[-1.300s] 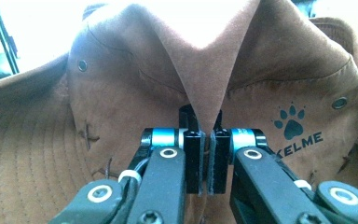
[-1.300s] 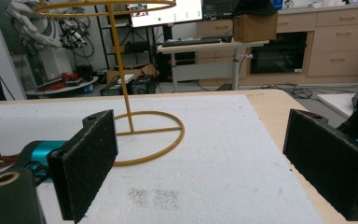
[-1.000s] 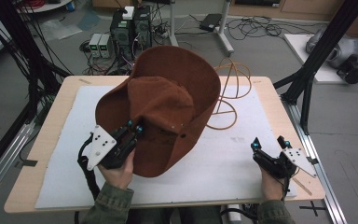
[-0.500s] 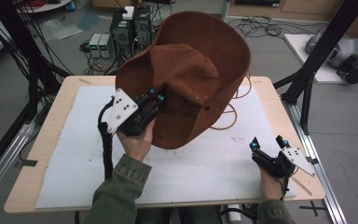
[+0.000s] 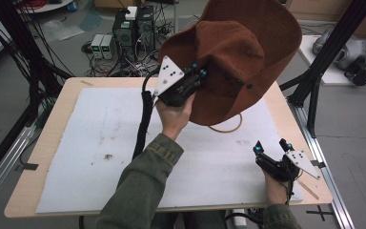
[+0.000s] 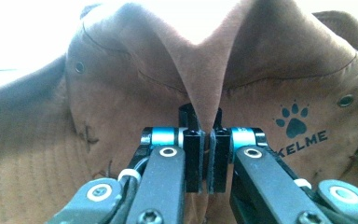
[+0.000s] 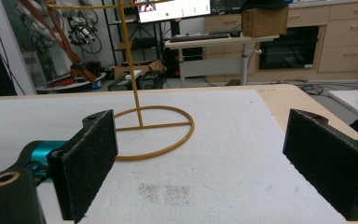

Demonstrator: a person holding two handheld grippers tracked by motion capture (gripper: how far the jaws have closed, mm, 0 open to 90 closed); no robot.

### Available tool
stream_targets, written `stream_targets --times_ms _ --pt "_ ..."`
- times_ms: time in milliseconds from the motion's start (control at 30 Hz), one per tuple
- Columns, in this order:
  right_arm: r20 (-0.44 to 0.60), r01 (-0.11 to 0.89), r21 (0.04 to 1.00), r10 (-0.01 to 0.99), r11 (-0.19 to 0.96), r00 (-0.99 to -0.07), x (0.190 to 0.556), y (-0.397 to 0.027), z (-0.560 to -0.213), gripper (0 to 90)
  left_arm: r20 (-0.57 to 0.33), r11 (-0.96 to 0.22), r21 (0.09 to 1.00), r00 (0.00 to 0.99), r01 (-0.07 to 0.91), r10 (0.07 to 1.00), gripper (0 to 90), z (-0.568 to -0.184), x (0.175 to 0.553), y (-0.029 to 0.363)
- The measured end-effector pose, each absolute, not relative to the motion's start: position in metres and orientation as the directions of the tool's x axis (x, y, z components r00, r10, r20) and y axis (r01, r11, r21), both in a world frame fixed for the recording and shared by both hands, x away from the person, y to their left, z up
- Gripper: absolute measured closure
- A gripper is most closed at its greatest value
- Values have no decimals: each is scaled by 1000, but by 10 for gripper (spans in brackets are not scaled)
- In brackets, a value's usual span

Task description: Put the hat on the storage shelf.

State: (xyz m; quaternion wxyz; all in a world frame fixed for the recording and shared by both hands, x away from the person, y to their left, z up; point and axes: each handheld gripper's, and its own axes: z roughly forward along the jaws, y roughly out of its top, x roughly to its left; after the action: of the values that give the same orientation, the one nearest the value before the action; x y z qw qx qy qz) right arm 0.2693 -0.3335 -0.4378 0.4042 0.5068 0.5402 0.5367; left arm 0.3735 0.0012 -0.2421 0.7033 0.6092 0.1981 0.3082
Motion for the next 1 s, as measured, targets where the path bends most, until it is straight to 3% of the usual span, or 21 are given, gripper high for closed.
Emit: stream_targets --times_ms 433,1000 --pt "107 134 988 976 -82 -188 271 -332 -440 93 70 50 990 756 -135 651 875 -244 425 -39" --pt "112 129 988 973 -88 -199 271 -331 -439 93 79 -73 996 744 -41 663 871 -281 439 -61"
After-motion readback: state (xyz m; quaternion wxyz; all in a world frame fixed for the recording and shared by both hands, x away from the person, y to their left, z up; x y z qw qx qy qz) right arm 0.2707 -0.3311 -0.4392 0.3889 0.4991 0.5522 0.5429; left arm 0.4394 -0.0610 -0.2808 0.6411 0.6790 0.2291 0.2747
